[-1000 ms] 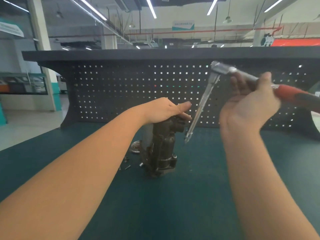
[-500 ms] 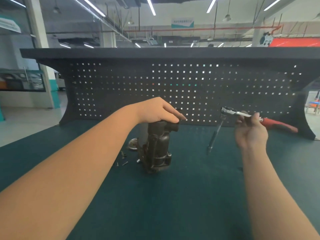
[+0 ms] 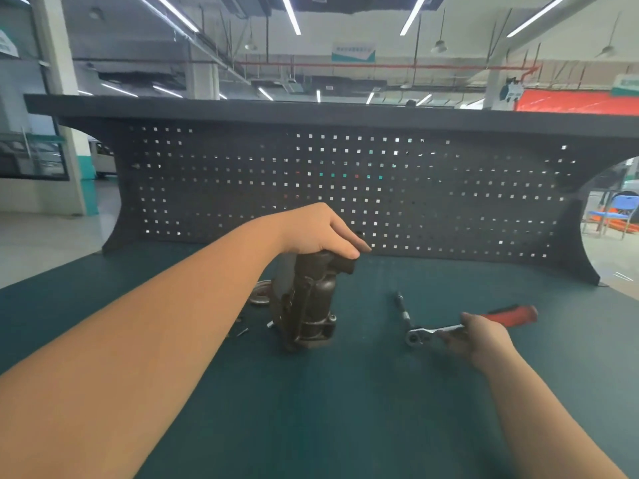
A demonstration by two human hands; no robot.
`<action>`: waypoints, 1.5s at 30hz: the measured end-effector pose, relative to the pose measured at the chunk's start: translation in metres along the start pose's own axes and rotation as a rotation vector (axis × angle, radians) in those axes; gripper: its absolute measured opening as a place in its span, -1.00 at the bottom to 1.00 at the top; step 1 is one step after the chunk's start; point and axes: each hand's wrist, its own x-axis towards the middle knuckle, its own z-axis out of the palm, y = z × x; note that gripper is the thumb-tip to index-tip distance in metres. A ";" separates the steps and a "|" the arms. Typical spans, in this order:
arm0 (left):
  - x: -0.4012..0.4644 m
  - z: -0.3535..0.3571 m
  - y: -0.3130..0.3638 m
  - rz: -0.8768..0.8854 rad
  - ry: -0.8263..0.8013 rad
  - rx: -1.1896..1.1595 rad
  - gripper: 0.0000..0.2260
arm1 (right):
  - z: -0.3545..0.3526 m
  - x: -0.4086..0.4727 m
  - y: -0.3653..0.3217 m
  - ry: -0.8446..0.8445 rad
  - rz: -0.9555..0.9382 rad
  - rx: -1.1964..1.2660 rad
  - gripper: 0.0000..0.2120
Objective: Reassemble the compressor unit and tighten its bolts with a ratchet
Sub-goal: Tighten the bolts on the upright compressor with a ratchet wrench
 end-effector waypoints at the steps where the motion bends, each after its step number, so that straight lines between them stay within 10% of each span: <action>1: -0.001 -0.002 -0.002 0.001 0.012 -0.015 -0.80 | -0.004 0.001 0.000 0.015 0.026 -0.025 -0.74; 7: -0.006 -0.006 -0.011 0.028 0.030 -0.082 -0.77 | -0.013 0.000 0.001 0.049 0.007 -0.169 -0.53; 12: -0.005 -0.005 -0.012 0.050 0.035 -0.103 -0.79 | -0.019 -0.013 0.004 0.051 0.182 -0.291 -0.89; 17: -0.005 -0.004 -0.013 0.052 0.038 -0.119 -0.78 | 0.007 -0.045 -0.006 0.082 -0.418 -0.953 -0.68; 23: -0.001 0.001 -0.007 0.038 0.090 -0.102 -0.83 | 0.102 -0.120 0.073 -0.656 -0.736 -0.798 -0.10; 30: 0.005 0.006 0.002 0.030 0.208 -0.156 -0.82 | 0.132 -0.116 0.079 -0.464 -0.648 -0.465 -0.58; 36: -0.011 0.011 0.000 0.189 0.829 -0.322 -0.75 | 0.118 -0.102 0.071 -0.462 -0.619 -0.412 -0.61; 40: -0.051 0.056 -0.035 -0.004 1.138 -0.339 -0.75 | 0.100 -0.089 0.064 -0.497 -0.599 -0.374 -0.61; 45: -0.080 0.151 -0.059 -0.369 0.709 -0.495 -0.92 | 0.084 -0.084 0.063 -0.543 -0.566 -0.300 -0.56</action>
